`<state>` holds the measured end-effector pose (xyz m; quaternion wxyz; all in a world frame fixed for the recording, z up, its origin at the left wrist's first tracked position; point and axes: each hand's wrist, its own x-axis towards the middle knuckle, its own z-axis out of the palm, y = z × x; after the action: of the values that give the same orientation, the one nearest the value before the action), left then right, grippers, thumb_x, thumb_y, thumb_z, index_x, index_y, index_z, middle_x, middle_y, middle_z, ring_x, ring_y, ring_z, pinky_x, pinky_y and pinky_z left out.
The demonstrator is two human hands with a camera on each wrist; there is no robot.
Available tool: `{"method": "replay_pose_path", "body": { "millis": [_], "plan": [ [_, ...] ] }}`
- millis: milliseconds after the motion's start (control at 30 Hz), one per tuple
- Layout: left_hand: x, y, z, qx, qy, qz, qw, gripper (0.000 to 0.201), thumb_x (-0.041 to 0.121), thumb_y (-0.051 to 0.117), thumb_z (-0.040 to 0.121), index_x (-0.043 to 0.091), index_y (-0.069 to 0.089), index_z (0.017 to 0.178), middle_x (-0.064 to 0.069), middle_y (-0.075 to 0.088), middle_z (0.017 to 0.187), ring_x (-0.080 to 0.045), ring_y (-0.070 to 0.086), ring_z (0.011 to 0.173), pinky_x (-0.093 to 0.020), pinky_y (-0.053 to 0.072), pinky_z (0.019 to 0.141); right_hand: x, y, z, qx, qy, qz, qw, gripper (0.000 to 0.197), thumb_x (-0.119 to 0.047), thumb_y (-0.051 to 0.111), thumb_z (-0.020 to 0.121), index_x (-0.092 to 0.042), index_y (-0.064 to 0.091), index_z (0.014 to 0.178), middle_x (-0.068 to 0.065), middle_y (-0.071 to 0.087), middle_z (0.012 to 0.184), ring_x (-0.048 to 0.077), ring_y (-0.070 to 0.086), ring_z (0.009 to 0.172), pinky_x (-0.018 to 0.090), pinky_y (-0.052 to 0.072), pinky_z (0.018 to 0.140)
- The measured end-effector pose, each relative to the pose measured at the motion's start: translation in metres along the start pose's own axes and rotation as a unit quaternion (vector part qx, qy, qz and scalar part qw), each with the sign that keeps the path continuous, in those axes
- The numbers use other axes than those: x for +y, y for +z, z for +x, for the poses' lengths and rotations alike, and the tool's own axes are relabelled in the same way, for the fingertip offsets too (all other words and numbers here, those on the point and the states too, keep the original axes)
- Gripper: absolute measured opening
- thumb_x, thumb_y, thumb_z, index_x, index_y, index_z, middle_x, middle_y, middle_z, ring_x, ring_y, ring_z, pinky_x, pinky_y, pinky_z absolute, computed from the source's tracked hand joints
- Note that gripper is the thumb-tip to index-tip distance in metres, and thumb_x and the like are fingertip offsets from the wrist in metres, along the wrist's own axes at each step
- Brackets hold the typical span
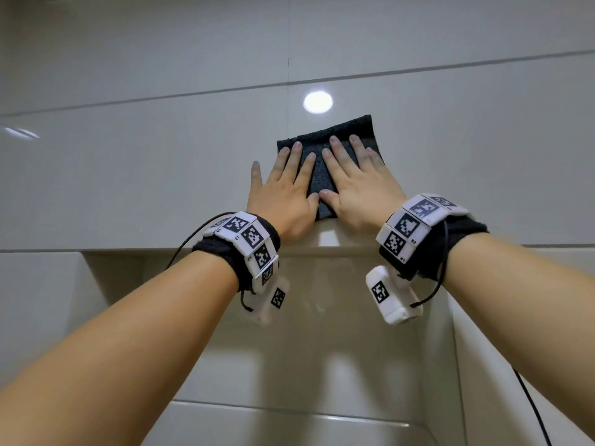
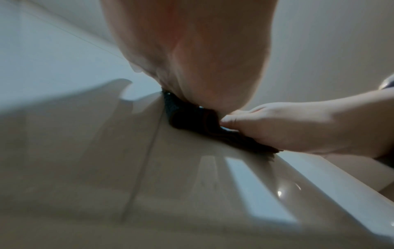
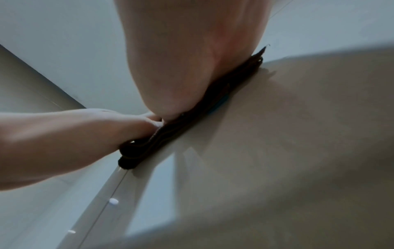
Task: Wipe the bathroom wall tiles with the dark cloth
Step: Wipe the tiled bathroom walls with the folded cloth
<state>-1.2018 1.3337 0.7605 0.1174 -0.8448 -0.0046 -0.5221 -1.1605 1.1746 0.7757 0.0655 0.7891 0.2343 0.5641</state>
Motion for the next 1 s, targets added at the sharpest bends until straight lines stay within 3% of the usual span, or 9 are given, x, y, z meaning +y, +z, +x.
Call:
{"method": "replay_pose_path", "body": {
  "millis": [500,733,1000],
  "plan": [
    [0.01,-0.042,0.08,0.02,-0.044,-0.012,0.999,0.065,0.039,0.026,0.102,0.026,-0.001,0.159,0.002,-0.012,0.167,-0.015,-0.009,0.153,-0.061,0.0,0.119,0.041,-0.029,0.073,0.009,0.017,0.03,0.999,0.069,-0.054,0.023,0.102,-0.022,-0.004,0.157,-0.004,-0.014,0.164,0.022,-0.017,0.149,0.037,-0.009,0.12],
    [0.038,-0.054,0.095,0.018,-0.038,-0.008,0.999,0.061,0.042,0.025,0.103,0.032,0.001,0.159,0.006,-0.009,0.167,-0.013,-0.004,0.153,-0.066,0.003,0.117,0.08,-0.031,0.064,0.018,0.017,0.036,0.999,0.069,-0.055,0.023,0.101,-0.023,-0.003,0.157,-0.004,-0.013,0.164,0.019,-0.015,0.15,0.036,-0.008,0.121],
    [0.122,-0.059,0.113,0.02,-0.023,-0.02,0.999,0.062,0.041,0.026,0.104,0.031,0.0,0.159,0.005,-0.011,0.167,-0.015,-0.007,0.153,-0.065,0.003,0.117,0.159,-0.038,0.027,0.01,0.033,0.033,0.999,0.069,-0.056,0.023,0.102,-0.023,-0.003,0.157,-0.006,-0.013,0.164,0.019,-0.014,0.15,0.036,-0.006,0.122]
  ]
}}
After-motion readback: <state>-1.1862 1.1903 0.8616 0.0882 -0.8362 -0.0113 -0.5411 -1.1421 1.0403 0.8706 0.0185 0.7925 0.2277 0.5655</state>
